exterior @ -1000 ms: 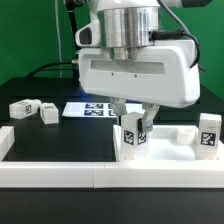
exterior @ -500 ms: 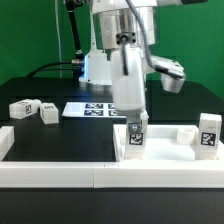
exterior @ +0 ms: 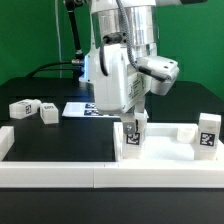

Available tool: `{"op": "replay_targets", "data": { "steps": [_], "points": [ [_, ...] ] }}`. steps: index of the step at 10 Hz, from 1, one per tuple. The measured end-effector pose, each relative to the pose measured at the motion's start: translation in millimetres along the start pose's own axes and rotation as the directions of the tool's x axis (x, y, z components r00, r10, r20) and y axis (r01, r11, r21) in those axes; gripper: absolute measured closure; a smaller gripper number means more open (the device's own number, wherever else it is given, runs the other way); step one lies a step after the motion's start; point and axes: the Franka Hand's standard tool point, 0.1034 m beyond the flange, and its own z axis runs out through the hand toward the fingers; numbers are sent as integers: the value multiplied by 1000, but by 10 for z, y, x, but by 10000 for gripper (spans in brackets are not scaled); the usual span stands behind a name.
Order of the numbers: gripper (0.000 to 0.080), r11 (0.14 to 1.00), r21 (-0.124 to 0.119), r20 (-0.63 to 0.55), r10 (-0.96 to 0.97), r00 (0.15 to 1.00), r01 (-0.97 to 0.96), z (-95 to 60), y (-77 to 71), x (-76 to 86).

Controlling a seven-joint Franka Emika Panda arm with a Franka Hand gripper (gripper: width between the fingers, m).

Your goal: Assemble square table

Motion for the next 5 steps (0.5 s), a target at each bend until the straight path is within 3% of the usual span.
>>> {"op": "replay_targets", "data": {
  "steps": [3, 5],
  "points": [
    [506, 1000, -6, -8, -8, 1000, 8, -3, 8, 16],
    [200, 1000, -6, -8, -9, 1000, 9, -3, 10, 11]
  ]
}}
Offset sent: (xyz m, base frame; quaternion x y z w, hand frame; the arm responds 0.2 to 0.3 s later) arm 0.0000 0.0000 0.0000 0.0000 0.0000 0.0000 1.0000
